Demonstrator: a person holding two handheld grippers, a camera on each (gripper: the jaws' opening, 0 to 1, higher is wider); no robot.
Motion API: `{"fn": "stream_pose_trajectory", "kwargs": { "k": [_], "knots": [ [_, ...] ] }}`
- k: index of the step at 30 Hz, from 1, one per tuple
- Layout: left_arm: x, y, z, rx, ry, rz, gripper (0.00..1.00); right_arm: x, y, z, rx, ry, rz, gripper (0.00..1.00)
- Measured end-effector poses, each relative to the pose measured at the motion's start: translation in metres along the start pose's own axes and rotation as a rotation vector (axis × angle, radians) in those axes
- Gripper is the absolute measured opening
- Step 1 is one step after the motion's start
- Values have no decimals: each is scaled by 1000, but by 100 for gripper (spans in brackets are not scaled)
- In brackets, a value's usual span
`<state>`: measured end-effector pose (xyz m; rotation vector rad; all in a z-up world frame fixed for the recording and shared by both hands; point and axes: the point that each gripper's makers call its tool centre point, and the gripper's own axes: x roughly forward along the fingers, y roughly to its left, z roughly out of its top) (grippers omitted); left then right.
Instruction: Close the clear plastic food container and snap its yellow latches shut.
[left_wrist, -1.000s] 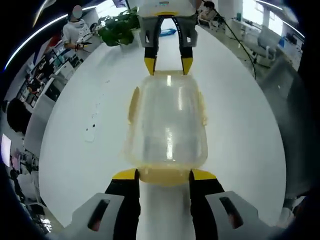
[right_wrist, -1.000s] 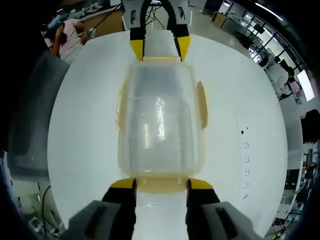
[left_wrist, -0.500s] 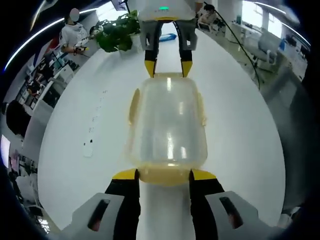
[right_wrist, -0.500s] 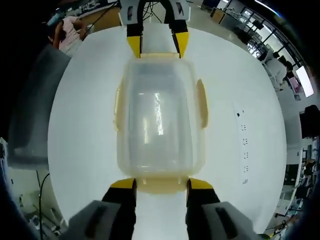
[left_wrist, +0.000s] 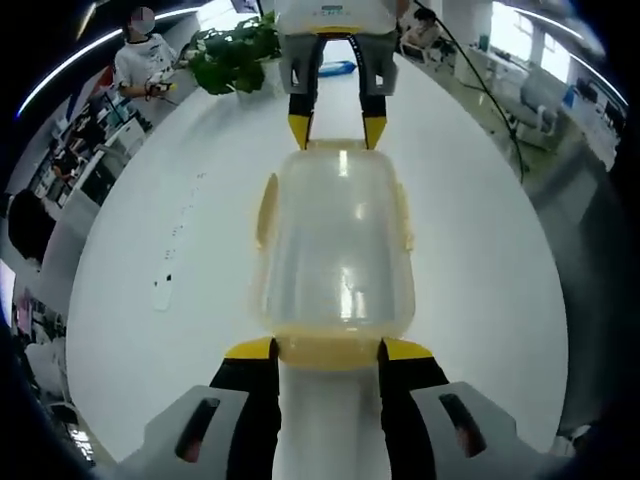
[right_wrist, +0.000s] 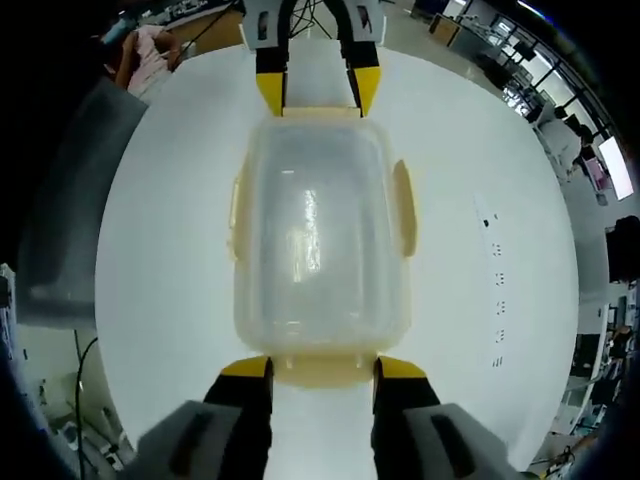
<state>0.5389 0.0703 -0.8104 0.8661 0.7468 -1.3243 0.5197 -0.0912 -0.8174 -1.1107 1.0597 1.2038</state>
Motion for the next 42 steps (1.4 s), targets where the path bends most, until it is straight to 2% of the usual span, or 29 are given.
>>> {"fn": "stream_pose_trajectory", "kwargs": {
  "k": [12, 16, 23, 30, 32, 33, 34, 35, 36, 37, 38, 39, 40, 41, 42],
  "knots": [
    [11, -1, -7, -26, 26, -29, 35, 12, 0, -2, -19, 19, 21, 36],
    [12, -1, -6, -28, 17, -36, 35, 13, -1, -5, -23, 23, 27, 36],
    [16, -3, -4, -25, 22, -45, 35, 21, -2, -11, -55, 65, 19, 36],
    [18, -4, -5, -12, 31, -51, 35, 22, -2, -13, -54, 39, 15, 37],
    [18, -4, -3, 0, 44, -49, 36, 31, 0, -19, -98, 79, -8, 39],
    [19, -6, -2, 11, 41, -55, 36, 38, 4, -26, -102, 126, -13, 40],
    [18, -7, -2, 13, 43, -59, 35, 40, 5, -26, -121, 131, -11, 10],
    [16, -9, -2, 100, 50, -76, 32, 34, -1, -37, -213, 227, -34, 0],
    [13, -17, -6, 65, 67, -99, 14, 43, 25, -23, -171, 120, 69, 0],
    [8, -8, -24, 90, 177, -45, 0, 43, 19, -17, -75, 87, -1, 0],
    [9, -4, -23, 157, 156, -17, 0, 44, 20, -18, -76, 98, 9, 0],
    [11, -8, -21, 184, 117, -31, 0, 43, 18, -14, -93, 75, 13, 0],
    [15, -22, -25, 65, 115, -96, 1, 44, 21, -13, -35, 64, 29, 4],
    [16, -23, -23, 63, 89, -112, 3, 43, 20, -14, -24, 62, 32, 6],
    [14, -23, -23, 76, 64, -112, 3, 42, 13, -16, -8, 56, 6, 7]
  ]
}}
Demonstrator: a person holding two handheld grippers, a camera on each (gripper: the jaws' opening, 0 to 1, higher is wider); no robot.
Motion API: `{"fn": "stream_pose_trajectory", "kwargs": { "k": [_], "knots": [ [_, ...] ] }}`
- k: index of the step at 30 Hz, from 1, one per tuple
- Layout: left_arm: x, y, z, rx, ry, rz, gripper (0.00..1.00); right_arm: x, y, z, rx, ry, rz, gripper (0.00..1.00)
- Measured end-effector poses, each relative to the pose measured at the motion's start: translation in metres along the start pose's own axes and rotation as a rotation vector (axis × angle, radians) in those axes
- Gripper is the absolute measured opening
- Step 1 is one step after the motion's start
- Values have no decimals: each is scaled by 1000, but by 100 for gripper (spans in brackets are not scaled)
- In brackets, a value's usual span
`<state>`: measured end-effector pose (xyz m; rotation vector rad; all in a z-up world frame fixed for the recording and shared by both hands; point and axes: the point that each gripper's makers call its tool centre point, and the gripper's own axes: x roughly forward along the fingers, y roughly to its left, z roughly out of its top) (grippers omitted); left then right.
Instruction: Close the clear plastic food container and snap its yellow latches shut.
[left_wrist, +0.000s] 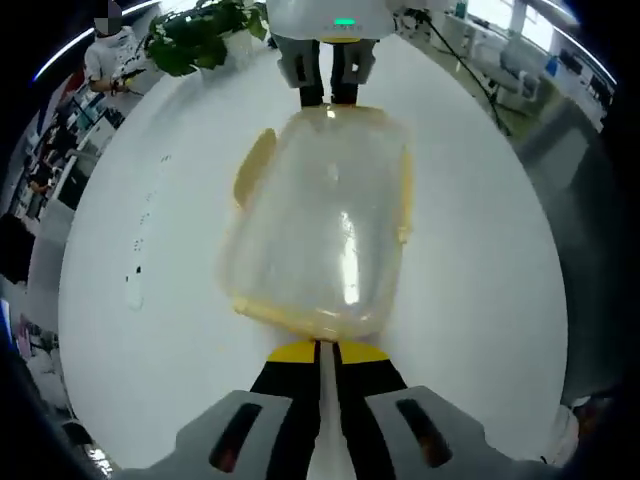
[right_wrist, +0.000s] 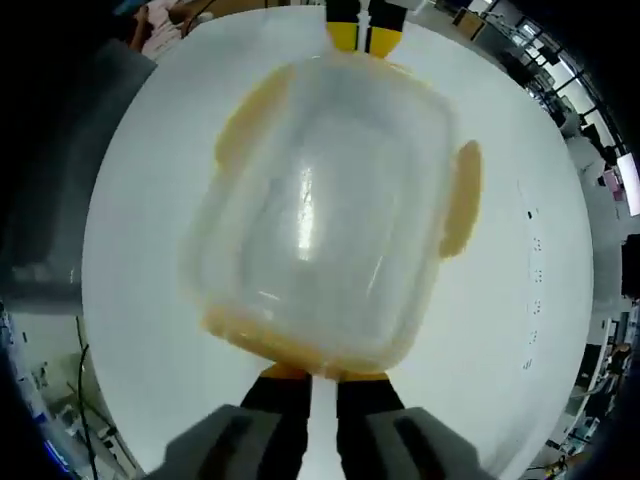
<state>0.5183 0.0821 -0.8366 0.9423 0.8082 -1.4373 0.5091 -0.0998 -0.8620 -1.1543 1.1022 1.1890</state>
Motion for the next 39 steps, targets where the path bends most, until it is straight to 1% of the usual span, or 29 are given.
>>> {"fn": "stream_pose_trajectory", "kwargs": {
  "k": [1, 2, 3, 4, 5, 8, 9, 10, 11, 12, 14, 15, 18, 19, 20, 22, 24, 25, 26, 27, 28, 29, 31, 32, 33, 34, 35, 37, 39],
  "knots": [
    [-1, 0, -2, 8, -3, 0, 5, -3, -2, -1, 20, -9, 1, 7],
    [-3, -3, -2, 8, -11, -14, 7, -4, -3, 0, 59, -32, -2, 8],
    [-3, -3, -3, 9, -11, -19, 9, -7, -5, 1, 62, -49, -12, 8],
    [-5, -4, -5, 28, -13, -24, 10, -11, -8, 0, 57, -60, -23, 8],
    [-5, -3, -7, 32, -8, -23, 10, -15, -10, -1, 63, -61, -30, 8],
    [-11, 2, -11, 27, -11, -22, 13, -25, -15, 0, 101, -95, -59, 8],
    [-11, 6, -12, 16, -19, -19, 13, -28, -10, -3, 139, -101, -30, 6],
    [-11, 8, -13, 12, -16, -16, 13, -29, -9, -4, 131, -98, -28, 4],
    [-10, 11, -13, 9, -17, -12, 13, -28, -7, -7, 127, -94, -27, 4],
    [-10, 11, -12, 8, -20, -11, 13, -25, -1, -8, 134, -83, -7, 4],
    [-10, 9, -6, 9, -39, -16, 14, -24, 4, -6, 133, -95, 4, 7],
    [-10, 5, 1, 24, -65, -33, 14, -25, 5, -4, 144, -108, 12, 6],
    [-12, -2, 9, 49, -87, -51, 14, -27, 1, 10, 177, -165, -4, 7],
    [-12, -2, 5, 53, -57, -45, 14, -27, 2, 6, 161, -128, -3, 8],
    [-13, -5, 6, 76, -59, -52, 14, -26, 0, 7, 142, -135, -21, 8],
    [-15, -7, 4, 67, -63, -67, 11, -25, 0, 8, 156, -143, -15, 7],
    [-18, -7, 4, 57, -85, -77, 11, -26, 0, 7, 164, -151, -10, 10],
    [-21, -5, 2, 44, -79, -70, 12, -28, 0, 5, 158, -144, -17, 10],
    [-24, 1, 0, 31, -72, -48, 13, -30, -3, 3, 143, -131, -32, 11],
    [-29, 7, 2, 28, -88, -32, 14, -34, -5, 1, 125, -124, -49, 11],
    [-33, 9, 5, 11, -110, -32, 14, -38, -7, 3, 137, -139, -50, 11],
    [-38, 12, 14, -12, -154, -27, 13, -43, -10, 6, 151, -168, -64, 11],
    [-44, 16, 28, -16, -211, -12, 13, -50, -13, 12, 152, -204, -74, 12],
    [-45, 17, 31, -15, -220, -10, 13, -53, -15, 17, 163, -226, -85, 12],
    [-44, 18, 36, -11, -230, -6, 14, -56, -12, 28, 170, -277, -75, 12],
    [-44, 18, 39, -12, -239, -4, 14, -58, -9, 37, 172, -309, -65, 12],
    [-42, 18, 41, -10, -241, -5, 14, -59, -8, 42, 169, -325, -66, 12],
    [-37, 17, 46, -6, -246, -5, 15, -60, -7, 47, 152, -320, -72, 13],
    [-31, 16, 49, -3, -238, -6, 17, -59, -7, 55, 149, -336, -69, 13]
  ]
}}
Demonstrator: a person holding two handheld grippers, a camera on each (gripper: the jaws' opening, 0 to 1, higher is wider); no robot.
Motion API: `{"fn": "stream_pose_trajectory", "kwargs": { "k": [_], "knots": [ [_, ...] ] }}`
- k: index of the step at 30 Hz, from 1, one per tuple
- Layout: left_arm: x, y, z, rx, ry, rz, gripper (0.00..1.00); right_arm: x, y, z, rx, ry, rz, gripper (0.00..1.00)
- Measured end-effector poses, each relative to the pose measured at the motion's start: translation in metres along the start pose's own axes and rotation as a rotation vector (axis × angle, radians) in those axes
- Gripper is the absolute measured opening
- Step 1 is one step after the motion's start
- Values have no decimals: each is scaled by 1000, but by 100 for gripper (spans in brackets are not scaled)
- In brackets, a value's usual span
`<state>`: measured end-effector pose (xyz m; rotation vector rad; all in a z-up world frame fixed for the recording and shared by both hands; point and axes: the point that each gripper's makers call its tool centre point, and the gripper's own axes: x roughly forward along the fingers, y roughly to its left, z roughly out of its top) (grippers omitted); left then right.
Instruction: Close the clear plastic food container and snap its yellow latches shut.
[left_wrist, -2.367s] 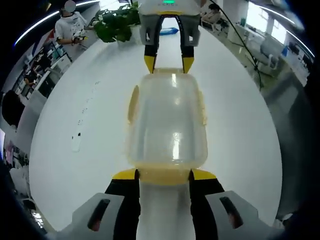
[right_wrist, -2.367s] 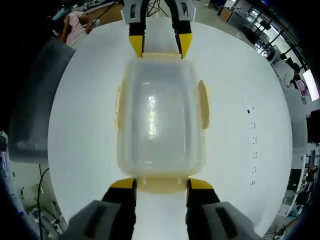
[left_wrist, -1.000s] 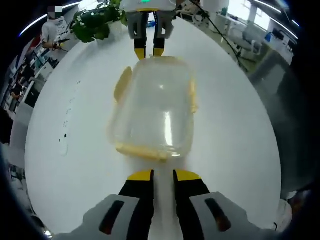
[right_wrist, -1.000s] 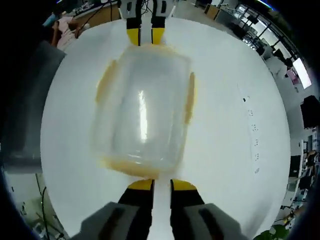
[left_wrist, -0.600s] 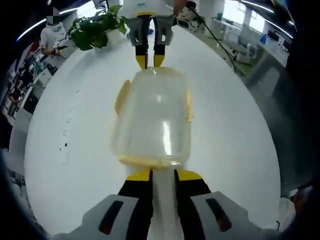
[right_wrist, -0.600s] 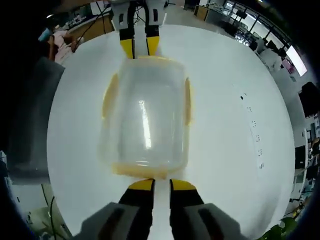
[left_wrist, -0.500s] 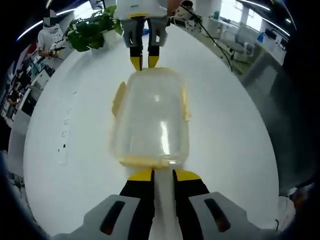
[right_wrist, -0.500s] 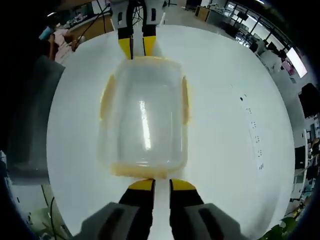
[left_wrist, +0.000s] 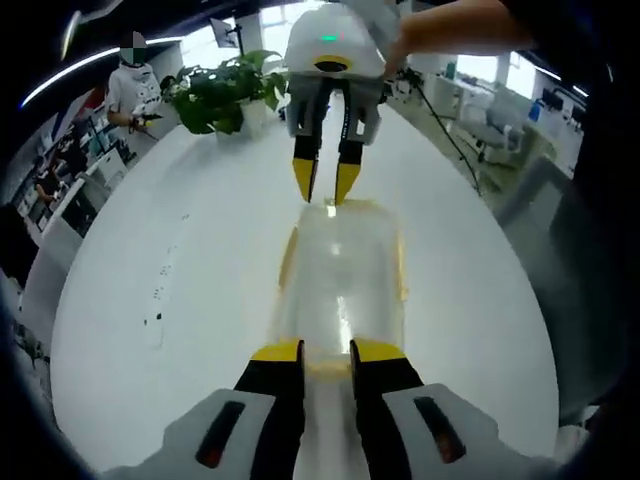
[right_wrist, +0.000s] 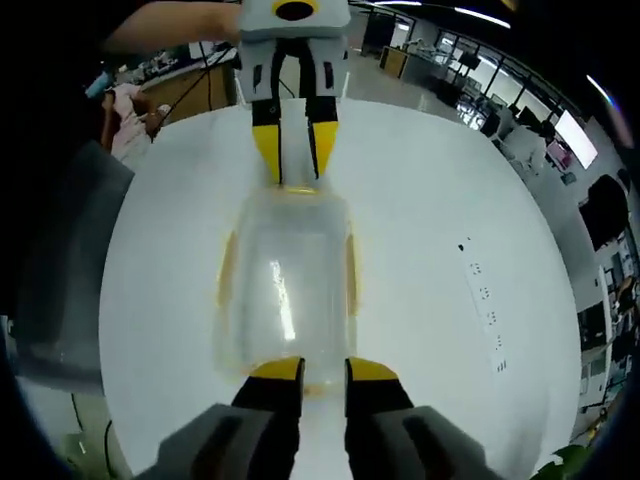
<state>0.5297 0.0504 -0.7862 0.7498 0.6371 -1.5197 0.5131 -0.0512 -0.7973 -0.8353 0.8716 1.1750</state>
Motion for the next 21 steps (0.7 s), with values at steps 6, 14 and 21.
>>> {"fn": "stream_pose_trajectory", "kwargs": {
  "k": [6, 14, 21],
  "knots": [
    [17, -8, 16, 19, -17, -13, 18, 8, 2, 24, 5, -54, 8, 13],
    [33, -18, 37, 24, -64, -47, 20, 21, 6, 44, -18, -72, 23, 18],
    [40, -26, 40, 36, -68, -61, 20, 23, 4, 50, -33, -84, 31, 26]
  ]
}}
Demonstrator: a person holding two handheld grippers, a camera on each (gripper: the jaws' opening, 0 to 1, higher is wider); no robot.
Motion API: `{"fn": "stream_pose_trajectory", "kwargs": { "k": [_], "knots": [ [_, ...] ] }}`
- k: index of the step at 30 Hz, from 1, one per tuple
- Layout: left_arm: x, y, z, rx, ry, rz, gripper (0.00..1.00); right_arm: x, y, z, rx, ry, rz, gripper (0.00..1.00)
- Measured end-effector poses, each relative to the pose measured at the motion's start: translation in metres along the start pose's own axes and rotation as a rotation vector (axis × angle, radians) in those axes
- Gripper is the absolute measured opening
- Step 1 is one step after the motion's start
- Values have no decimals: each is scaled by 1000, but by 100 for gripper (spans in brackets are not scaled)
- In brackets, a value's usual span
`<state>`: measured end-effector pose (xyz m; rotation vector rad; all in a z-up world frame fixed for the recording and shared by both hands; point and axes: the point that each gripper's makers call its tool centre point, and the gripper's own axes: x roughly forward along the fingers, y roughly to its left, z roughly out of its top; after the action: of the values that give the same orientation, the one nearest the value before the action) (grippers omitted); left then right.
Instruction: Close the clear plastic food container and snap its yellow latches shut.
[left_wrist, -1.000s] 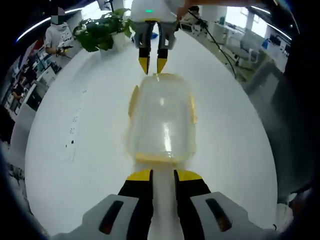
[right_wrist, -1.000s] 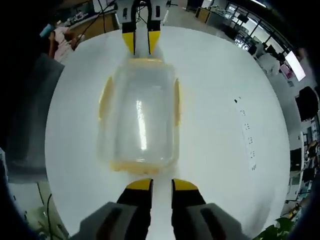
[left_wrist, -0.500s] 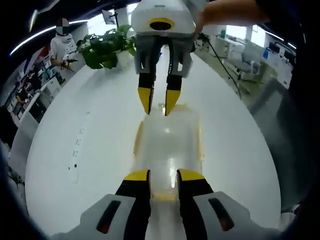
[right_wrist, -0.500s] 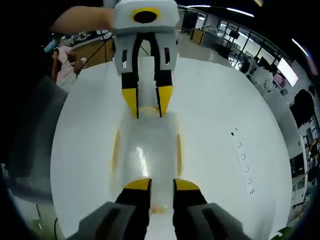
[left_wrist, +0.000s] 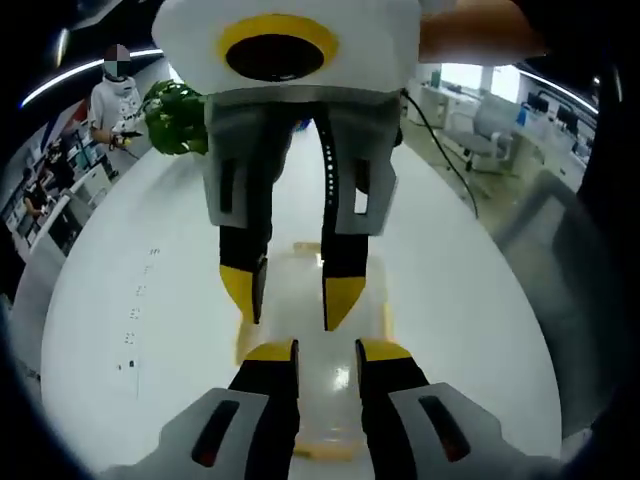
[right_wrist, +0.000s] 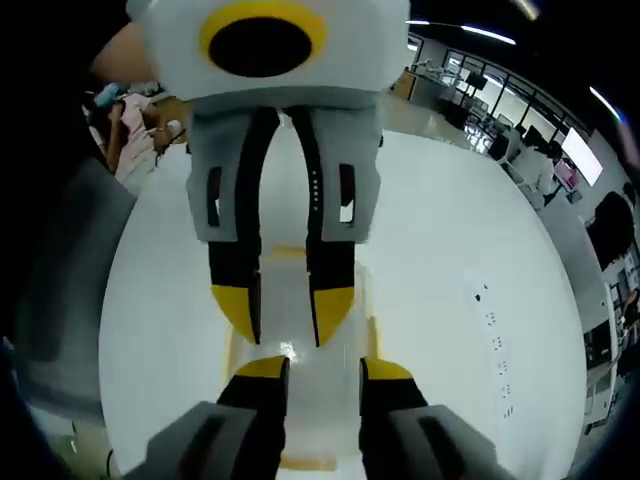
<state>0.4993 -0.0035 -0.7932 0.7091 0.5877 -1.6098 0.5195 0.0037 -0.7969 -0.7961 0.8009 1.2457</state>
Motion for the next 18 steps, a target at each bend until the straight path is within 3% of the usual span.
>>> {"fn": "stream_pose_trajectory", "kwargs": {
  "k": [12, 18],
  "knots": [
    [3, -13, 4, 19, -9, 11, 28, 3, -5, 2, -15, 21, 48, 38],
    [6, -24, 5, 5, -35, 29, 35, 7, -9, -1, 55, 21, 100, 45]
  ]
}}
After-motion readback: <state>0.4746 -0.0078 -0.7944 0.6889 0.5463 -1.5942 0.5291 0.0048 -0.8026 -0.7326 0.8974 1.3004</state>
